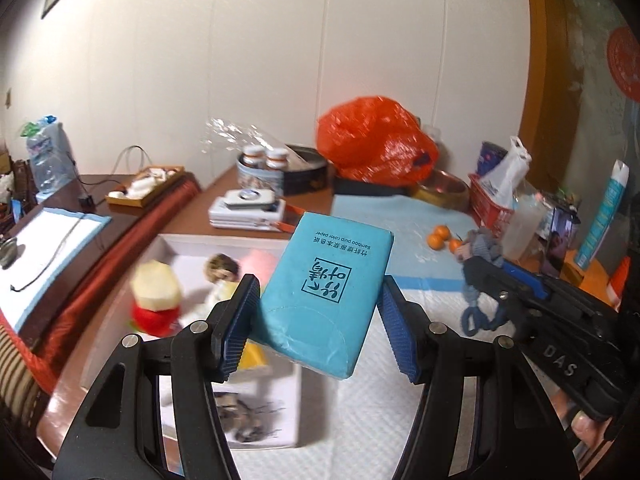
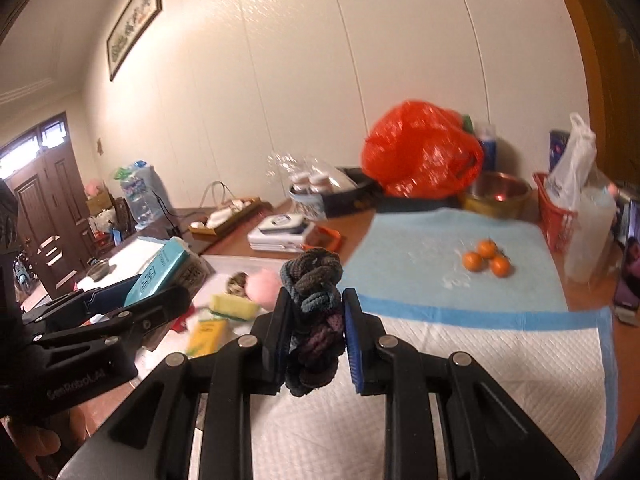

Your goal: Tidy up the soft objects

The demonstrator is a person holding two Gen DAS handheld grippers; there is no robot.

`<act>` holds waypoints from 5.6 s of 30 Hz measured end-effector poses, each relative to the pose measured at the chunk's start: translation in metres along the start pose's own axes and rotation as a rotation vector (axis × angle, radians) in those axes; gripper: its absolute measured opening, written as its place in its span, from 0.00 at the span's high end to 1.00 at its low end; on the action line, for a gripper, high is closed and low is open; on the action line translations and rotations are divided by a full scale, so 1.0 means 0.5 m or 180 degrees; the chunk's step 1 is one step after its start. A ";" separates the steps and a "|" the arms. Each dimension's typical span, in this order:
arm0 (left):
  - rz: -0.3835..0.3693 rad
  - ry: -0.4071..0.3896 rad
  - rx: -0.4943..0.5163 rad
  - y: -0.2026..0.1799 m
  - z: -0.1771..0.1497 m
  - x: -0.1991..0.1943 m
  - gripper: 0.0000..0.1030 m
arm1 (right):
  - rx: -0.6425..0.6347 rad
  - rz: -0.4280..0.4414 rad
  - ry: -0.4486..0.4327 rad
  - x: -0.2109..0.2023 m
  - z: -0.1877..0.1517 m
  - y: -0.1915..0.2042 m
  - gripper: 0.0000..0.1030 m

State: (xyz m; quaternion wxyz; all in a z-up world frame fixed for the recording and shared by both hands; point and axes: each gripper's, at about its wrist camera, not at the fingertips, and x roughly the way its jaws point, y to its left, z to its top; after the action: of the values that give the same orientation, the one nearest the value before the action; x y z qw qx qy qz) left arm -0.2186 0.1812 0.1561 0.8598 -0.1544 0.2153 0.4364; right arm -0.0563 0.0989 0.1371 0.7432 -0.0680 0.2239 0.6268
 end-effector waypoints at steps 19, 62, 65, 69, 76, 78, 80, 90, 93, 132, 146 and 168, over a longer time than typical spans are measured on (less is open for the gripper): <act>0.0334 -0.0158 -0.0235 0.160 -0.016 -0.080 0.41 | -0.0153 0.0339 -0.0233 0.004 0.024 0.133 0.77; 0.0150 0.0212 -0.0183 0.380 0.117 0.109 0.41 | -0.0225 0.0352 0.0140 0.181 0.077 0.339 0.75; 0.0133 0.0409 -0.0206 0.393 0.096 0.155 0.41 | -0.0235 0.0304 0.0303 0.209 0.056 0.355 0.75; 0.0084 0.0610 -0.0230 0.403 0.073 0.205 0.41 | -0.0188 0.0244 0.0512 0.242 0.034 0.361 0.75; 0.0014 0.0817 -0.0164 0.400 0.053 0.263 0.41 | -0.0133 0.0105 0.0710 0.282 0.012 0.354 0.74; 0.0018 0.0855 -0.0136 0.398 0.048 0.275 0.41 | -0.0095 0.0080 0.0747 0.291 0.010 0.348 0.74; 0.0017 0.0891 -0.0143 0.401 0.043 0.285 0.41 | -0.0080 0.0051 0.0765 0.297 0.009 0.347 0.74; 0.0324 0.0647 -0.0434 0.448 0.020 0.231 0.00 | 0.0189 -0.0204 0.0761 0.306 -0.004 0.281 0.00; 0.0353 0.0574 -0.0448 0.447 0.019 0.201 0.00 | 0.0252 -0.0265 0.0745 0.298 -0.007 0.268 0.00; 0.0252 0.0539 0.0073 0.024 -0.058 0.025 0.00 | 0.0442 -0.1294 0.0441 -0.005 -0.074 0.014 0.00; -0.0061 0.0825 0.0286 -0.125 -0.118 0.029 0.00 | 0.0601 -0.1522 0.0474 -0.095 -0.122 -0.090 0.00; -0.0339 0.0762 0.0564 -0.268 -0.136 0.037 0.00 | 0.0810 -0.1730 0.0339 -0.192 -0.149 -0.195 0.00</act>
State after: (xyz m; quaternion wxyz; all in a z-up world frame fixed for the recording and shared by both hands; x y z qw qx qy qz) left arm -0.1155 0.0867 0.0988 0.8602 -0.1400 0.3455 0.3480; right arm 0.0080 -0.0358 0.0933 0.8734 -0.0646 0.3129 0.3674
